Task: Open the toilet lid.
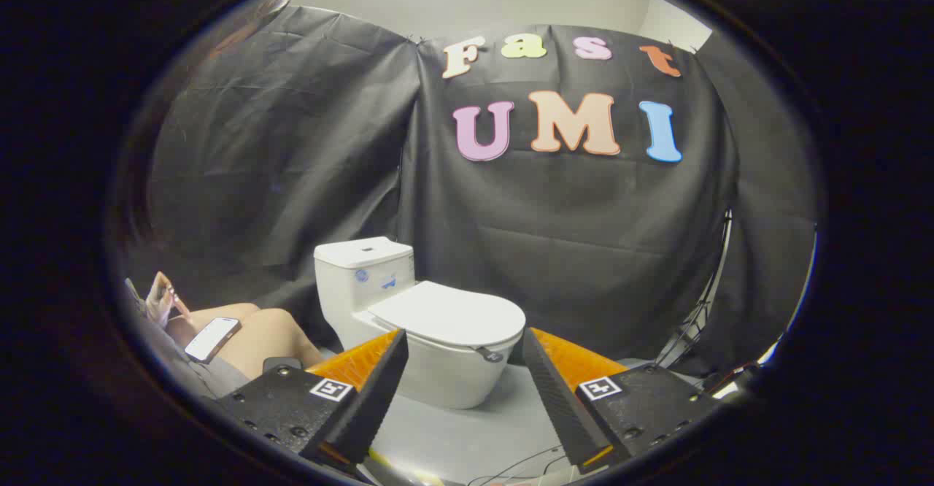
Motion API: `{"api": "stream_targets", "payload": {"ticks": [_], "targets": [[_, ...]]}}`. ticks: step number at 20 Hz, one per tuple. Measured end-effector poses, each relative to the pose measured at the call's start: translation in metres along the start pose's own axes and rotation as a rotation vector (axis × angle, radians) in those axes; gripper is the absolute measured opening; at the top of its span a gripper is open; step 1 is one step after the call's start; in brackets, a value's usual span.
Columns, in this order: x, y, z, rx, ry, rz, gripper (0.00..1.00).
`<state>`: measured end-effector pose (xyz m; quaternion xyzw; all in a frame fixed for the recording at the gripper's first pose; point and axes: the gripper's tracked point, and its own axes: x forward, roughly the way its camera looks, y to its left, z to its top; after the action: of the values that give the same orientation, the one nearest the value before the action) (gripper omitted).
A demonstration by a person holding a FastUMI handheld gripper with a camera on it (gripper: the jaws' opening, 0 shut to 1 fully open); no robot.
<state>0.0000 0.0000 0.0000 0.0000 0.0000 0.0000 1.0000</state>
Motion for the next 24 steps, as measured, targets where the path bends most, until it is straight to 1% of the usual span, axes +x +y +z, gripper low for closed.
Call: {"api": "stream_targets", "payload": {"ticks": [8, 13, 18, 24], "targets": [[0.000, -0.002, -0.008, 0.012, 0.015, 0.003, 0.97], [0.000, -0.007, -0.012, 0.022, 0.027, -0.018, 0.97], [0.002, -0.005, -0.019, 0.017, 0.043, -0.014, 0.97], [0.003, -0.008, -0.018, 0.022, 0.047, -0.021, 0.97]]}}
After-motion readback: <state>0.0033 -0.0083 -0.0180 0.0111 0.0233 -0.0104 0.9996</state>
